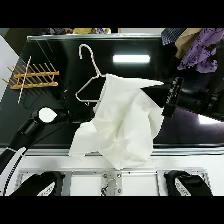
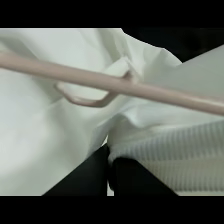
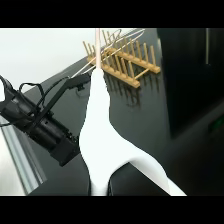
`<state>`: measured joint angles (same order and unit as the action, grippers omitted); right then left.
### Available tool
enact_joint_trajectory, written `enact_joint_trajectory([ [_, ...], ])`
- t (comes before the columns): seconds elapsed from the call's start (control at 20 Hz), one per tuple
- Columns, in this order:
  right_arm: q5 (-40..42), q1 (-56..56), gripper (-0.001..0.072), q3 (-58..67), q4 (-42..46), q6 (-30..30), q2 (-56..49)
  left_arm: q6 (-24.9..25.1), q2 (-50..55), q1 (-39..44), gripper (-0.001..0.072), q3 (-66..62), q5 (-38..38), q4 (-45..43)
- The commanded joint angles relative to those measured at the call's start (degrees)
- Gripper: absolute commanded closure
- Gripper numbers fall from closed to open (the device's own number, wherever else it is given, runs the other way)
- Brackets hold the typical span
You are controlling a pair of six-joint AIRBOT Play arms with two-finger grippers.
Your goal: Fold the clothes and pants, and hang the long-sleeved shirts on hangers.
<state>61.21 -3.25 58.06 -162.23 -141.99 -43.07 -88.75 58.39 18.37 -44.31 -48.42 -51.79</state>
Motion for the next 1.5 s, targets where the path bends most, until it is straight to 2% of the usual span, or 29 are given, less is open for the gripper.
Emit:
enact_joint_trajectory([
  [0.0,-1.7,-0.5,0.0698,1.2,-0.1,0.0,0.5,0.8,2.0,-1.4,0.0681,-1.8,-1.4,0.4],
  [0.4,0.4,-0.4,0.0698,2.0,0.4,3.4,1.3,3.3,2.4,-6.4,0.0681,-1.9,-2.9,0.4],
  [1.1,1.7,-0.4,0.0698,2.0,1.5,4.3,1.3,5.0,2.4,-10.0,0.0681,-1.9,-4.5,0.5],
  [1.45,6.6,-0.4,0.0698,2.0,8.5,5.6,1.3,5.9,0.9,-15.3,0.0681,-2.0,-4.5,0.5],
])
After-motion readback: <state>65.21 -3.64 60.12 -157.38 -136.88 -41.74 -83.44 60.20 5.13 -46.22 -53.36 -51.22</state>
